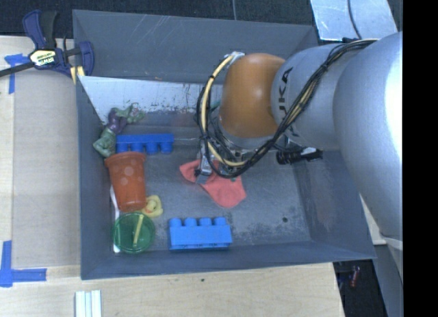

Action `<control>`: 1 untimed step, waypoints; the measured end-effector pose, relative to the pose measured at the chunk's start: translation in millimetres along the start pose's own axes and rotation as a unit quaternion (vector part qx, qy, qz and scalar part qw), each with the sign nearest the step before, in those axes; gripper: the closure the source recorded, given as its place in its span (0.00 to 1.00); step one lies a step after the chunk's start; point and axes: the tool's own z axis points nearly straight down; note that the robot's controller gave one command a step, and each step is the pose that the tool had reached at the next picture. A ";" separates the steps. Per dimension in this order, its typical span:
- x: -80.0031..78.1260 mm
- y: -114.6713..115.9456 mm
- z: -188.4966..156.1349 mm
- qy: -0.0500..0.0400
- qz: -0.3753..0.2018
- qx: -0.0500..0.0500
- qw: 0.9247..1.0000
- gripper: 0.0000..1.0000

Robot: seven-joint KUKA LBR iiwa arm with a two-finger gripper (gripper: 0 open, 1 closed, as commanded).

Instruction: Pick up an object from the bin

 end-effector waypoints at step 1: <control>-4.0 0.9 -32.7 -0.006 0.000 -0.002 1.000 1.00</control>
Offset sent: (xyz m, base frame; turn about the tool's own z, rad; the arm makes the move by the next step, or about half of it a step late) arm 0.0014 -0.0002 0.0952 0.0004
